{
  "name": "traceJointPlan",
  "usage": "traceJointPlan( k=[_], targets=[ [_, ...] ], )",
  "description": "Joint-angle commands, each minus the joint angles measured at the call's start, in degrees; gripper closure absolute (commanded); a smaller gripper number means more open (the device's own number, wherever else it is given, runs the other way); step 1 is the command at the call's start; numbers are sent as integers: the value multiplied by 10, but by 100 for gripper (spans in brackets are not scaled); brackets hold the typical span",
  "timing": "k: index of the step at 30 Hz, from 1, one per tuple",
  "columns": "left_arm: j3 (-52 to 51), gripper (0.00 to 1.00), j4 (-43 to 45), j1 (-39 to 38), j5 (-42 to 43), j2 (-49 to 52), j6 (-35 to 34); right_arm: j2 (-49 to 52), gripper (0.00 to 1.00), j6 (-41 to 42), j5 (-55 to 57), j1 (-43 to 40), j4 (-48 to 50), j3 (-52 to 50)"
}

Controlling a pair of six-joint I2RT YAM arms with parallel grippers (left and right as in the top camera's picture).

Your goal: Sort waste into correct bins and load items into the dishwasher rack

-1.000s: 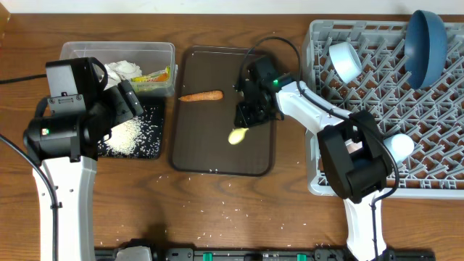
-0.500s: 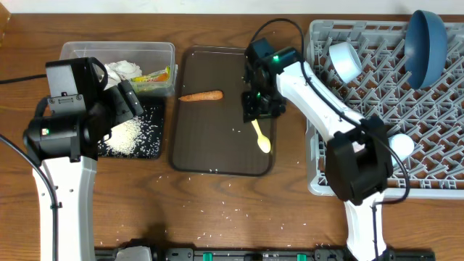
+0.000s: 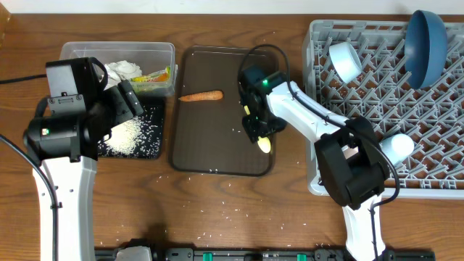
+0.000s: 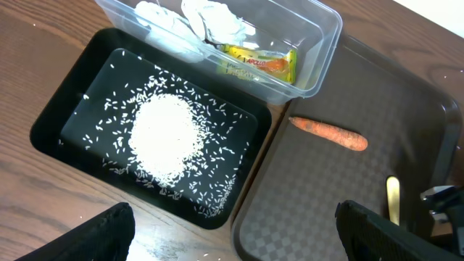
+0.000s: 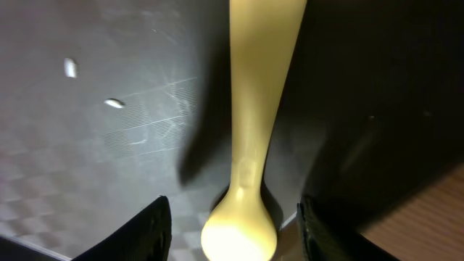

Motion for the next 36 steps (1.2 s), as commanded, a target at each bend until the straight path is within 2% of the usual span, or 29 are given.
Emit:
traceJointPlan(
  k=[1,7,15,17,21,25,28,31,33,36],
  targets=[
    [3,9,-1,2,-2,-4,-1,-5,49,-22,-7,-8,12,-20],
    [3,9,-1,2,-2,-4,-1,-5,55,-11,-40,-9,17,-72],
    [3,9,-1,2,-1,-4,-1,-5,51,8,-78,-11,-16,-85],
    [3,9,-1,2,-1,-4,-1,-5,53,18,-77,-11,-21,-85],
    [3,9,-1,3,-2,-4,-1,-5,66,33,-75,-12,-14,-85],
    [3,9,-1,2,-2,-4,-1,-5,69,42,-75,-14,-3,-85],
    [3,9,-1,2,-1,-4,-1,-5,64,45,-66,-17,2,-85],
    [3,9,-1,3,-2,-4,-1,-5,44,47,-52,-21,12,-85],
    [3,9,-1,2,-2,-4,-1,-5,41,51,-51,-24,21,-85],
    [3,9,-1,2,-2,-4,-1,-5,44,76,-52,-29,29,-85]
  ],
)
